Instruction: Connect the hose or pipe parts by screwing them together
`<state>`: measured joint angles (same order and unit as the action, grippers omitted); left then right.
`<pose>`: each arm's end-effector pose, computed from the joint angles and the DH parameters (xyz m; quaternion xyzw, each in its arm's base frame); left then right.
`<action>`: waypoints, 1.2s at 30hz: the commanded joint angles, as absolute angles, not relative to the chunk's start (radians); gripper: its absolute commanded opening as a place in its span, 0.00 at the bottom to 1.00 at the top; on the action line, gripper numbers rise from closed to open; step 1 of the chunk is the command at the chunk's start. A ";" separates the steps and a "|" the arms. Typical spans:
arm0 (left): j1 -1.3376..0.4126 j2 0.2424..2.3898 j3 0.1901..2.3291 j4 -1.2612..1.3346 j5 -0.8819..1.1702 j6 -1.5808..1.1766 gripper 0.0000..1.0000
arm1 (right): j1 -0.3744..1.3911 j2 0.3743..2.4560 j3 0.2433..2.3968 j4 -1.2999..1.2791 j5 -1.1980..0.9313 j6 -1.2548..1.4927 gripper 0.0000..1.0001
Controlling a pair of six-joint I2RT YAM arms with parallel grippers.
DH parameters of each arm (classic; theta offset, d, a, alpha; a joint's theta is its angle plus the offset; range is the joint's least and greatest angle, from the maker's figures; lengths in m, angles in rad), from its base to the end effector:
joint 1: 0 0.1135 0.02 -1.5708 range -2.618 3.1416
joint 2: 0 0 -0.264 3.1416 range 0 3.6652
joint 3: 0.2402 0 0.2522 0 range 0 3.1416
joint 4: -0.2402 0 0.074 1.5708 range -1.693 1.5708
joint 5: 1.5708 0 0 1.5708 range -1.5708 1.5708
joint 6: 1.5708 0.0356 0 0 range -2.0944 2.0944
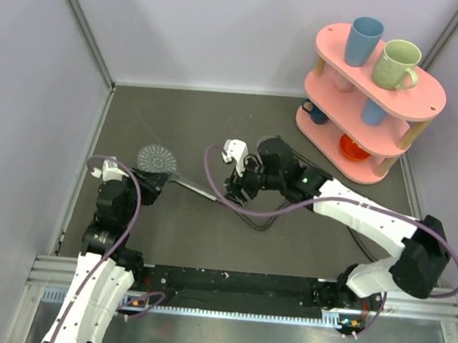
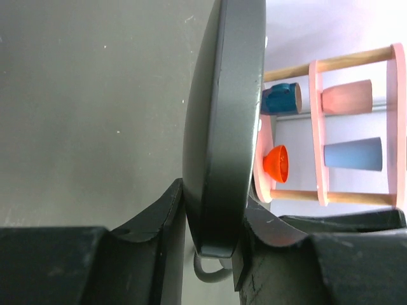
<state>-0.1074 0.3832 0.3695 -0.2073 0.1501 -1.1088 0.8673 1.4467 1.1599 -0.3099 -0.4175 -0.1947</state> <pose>0.1261 -0.0190 0.2449 -0.3326 0.7055 -0.4040 0.4779 0.2008 0.2590 0.3039 -0.5214 0.6964 0.3240 0.3718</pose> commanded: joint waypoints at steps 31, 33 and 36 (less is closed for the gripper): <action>-0.110 0.345 0.377 -0.139 0.159 -1.126 0.00 | 1.134 1.477 1.155 -0.147 -0.047 -0.257 0.00; -0.110 0.316 0.271 0.180 0.251 -1.140 0.00 | 1.033 1.470 1.163 -0.162 -0.336 -0.197 0.00; -0.110 0.351 0.112 0.472 0.299 -1.203 0.00 | 0.910 1.451 1.158 -0.153 -0.657 -0.097 0.00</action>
<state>-0.1055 0.3233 0.2493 -0.0425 0.1677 -1.1976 1.0328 1.5227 1.1088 -0.2405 -0.1127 -0.2623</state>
